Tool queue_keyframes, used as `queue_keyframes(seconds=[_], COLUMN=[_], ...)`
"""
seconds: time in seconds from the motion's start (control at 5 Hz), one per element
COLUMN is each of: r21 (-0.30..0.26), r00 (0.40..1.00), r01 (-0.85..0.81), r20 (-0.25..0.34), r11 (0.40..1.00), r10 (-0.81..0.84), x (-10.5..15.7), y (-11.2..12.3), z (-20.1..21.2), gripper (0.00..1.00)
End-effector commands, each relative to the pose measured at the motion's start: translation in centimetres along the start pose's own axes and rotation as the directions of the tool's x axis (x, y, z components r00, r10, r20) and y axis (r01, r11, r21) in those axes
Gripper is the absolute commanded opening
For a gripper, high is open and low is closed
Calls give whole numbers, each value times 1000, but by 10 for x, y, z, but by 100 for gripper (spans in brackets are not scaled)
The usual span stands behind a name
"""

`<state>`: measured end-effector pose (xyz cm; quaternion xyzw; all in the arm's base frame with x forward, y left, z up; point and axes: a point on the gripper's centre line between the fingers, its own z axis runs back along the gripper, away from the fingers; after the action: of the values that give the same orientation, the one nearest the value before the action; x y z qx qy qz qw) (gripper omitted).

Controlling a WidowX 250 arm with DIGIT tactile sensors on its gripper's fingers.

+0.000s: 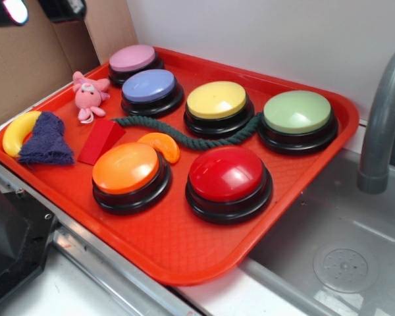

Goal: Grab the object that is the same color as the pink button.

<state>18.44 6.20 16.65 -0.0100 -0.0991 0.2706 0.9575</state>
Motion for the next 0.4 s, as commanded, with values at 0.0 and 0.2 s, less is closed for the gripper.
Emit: queue_keyframes(seconds=[0.0, 0.2], r21=[-35, -41], r00=[939, 886], r01=[-306, -419], r20=[155, 201], r11=[951, 907], r10=[307, 418], x=[54, 71], y=[44, 58], z=[-48, -77], gripper=[100, 100])
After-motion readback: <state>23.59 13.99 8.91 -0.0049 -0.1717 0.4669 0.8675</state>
